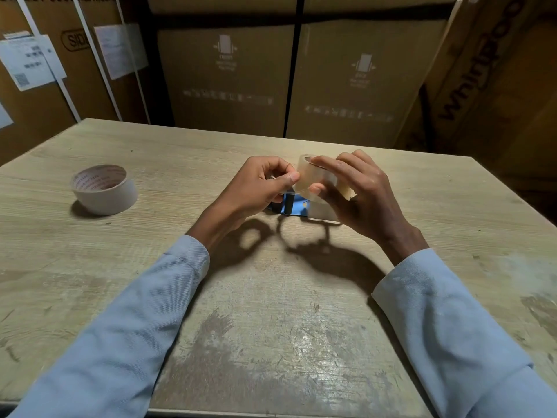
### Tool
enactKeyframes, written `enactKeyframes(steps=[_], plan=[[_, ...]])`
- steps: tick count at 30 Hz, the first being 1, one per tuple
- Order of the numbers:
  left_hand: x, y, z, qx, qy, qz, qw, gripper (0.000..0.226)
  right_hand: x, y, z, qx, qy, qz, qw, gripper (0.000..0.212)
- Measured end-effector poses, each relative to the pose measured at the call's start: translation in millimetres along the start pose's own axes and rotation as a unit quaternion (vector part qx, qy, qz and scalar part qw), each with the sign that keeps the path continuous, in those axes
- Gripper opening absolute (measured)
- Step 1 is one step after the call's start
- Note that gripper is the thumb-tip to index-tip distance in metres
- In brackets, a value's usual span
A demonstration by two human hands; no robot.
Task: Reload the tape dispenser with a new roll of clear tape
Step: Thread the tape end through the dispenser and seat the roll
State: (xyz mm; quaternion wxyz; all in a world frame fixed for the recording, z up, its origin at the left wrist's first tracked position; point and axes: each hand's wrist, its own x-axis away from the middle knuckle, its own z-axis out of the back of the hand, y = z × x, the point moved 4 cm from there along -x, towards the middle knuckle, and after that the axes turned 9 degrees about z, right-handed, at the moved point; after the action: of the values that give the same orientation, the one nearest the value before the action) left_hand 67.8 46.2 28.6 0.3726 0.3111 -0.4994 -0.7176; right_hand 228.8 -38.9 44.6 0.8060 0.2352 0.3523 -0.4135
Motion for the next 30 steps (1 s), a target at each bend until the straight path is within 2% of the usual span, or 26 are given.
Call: enactKeyframes(steps=[3, 7, 15, 17, 19, 22, 26, 30], plan=[[2.1, 1.7, -1.6, 0.015, -0.015, -0.002, 1.0, 0.013, 1.0, 2.8, 0.8, -0.001, 0.003, 0.004, 1.0, 0.034], [3.5, 3.7, -4.2, 0.024, -0.009, 0.002, 1.0, 0.036, 2.0, 2.9, 1.4, 0.013, 0.007, 0.011, 1.0, 0.03], [1.2, -0.1, -4.4, -0.029, 0.018, 0.045, 0.998, 0.045, 1.5, 1.3, -1.3, 0.032, -0.015, 0.033, 0.999, 0.029], [-0.3, -2.8, 3.1, -0.058, 0.056, 0.048, 0.996, 0.041, 3.5, 5.4, 0.8, 0.032, -0.012, 0.029, 0.999, 0.028], [-1.3, -3.8, 14.6, -0.07, 0.089, 0.025, 0.993, 0.025, 6.6, 10.1, 3.0, 0.026, -0.009, 0.021, 0.999, 0.027], [1.5, -2.5, 15.8, -0.081, 0.047, 0.0, 0.996, 0.014, 8.2, 11.8, 2.3, 0.02, -0.004, 0.013, 1.0, 0.027], [4.1, -0.6, 6.9, -0.055, -0.013, 0.004, 0.998, 0.025, 7.9, 12.6, 0.7, 0.01, -0.004, 0.005, 1.0, 0.026], [1.6, 0.4, 3.6, -0.023, 0.021, -0.004, 1.0, 0.034, 7.7, 9.6, 0.2, 0.001, 0.001, 0.011, 1.0, 0.026]])
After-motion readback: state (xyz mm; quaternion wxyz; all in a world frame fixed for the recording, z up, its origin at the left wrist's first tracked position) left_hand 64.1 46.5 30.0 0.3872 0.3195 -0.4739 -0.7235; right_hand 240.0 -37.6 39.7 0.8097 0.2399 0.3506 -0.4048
